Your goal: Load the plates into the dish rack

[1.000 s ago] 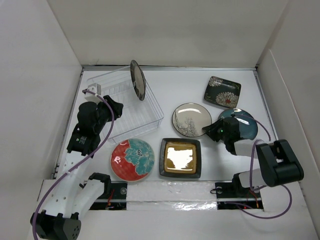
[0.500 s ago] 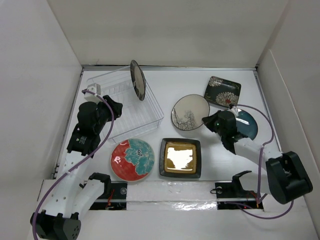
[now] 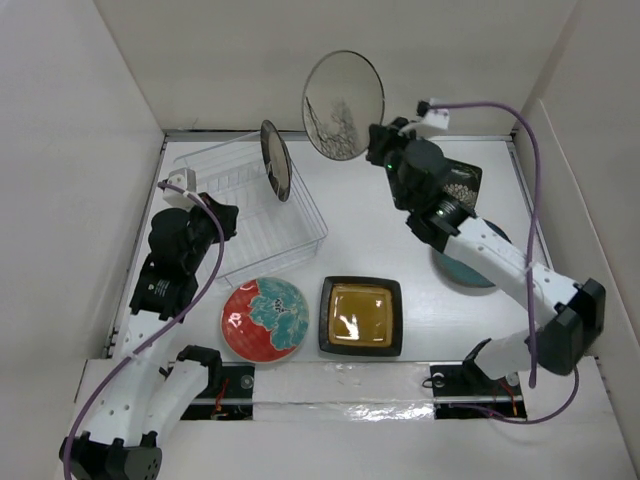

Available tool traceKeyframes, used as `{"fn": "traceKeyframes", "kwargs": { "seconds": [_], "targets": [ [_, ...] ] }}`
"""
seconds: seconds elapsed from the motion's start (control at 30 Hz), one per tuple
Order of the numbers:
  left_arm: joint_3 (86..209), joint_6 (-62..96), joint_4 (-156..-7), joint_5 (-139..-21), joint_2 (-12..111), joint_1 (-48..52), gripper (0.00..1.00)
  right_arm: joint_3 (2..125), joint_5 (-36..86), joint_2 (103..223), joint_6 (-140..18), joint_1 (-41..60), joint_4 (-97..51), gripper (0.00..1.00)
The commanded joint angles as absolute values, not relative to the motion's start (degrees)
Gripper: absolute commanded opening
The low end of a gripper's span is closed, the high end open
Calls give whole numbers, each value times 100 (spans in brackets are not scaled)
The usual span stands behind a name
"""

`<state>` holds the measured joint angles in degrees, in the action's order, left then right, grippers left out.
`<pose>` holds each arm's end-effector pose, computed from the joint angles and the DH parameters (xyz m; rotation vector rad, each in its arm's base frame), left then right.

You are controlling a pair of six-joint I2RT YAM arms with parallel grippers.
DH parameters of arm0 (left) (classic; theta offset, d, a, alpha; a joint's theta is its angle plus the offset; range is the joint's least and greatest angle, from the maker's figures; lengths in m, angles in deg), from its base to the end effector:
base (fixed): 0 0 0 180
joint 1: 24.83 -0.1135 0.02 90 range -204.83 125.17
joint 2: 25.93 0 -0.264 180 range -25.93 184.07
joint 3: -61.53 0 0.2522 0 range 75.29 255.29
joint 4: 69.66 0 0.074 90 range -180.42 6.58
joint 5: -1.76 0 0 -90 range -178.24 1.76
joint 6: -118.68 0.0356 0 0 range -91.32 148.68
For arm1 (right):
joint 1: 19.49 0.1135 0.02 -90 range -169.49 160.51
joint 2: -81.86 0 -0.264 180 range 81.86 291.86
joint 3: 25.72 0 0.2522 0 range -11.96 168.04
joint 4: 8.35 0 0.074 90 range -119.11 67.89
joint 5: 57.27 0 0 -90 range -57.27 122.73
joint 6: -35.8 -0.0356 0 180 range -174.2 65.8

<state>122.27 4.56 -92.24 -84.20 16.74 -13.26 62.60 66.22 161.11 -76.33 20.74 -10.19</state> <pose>0.1708 -0.0375 0.3620 -0.1288 1.6715 -0.5308 0.2590 0.1934 0.4257 0.2524 1.4609 0.4632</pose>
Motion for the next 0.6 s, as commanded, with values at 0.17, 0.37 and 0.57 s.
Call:
{"fn": "traceKeyframes", "kwargs": {
  "seconds": [0.17, 0.37, 0.57],
  "targets": [
    [12398, 469, -9054, -8701, 1415, -1296, 6, 9752, 7184, 18412, -5765, 3033, -1287, 0],
    [12468, 460, -9133, -8771, 1371, -1296, 6, 12081, 7676, 20006, -4815, 3420, -1736, 0],
    [12503, 460, -9256, -9157, 1336, -1244, 8, 13313, 7816, 21149, -4428, 3473, -1974, 0]
  ]
}}
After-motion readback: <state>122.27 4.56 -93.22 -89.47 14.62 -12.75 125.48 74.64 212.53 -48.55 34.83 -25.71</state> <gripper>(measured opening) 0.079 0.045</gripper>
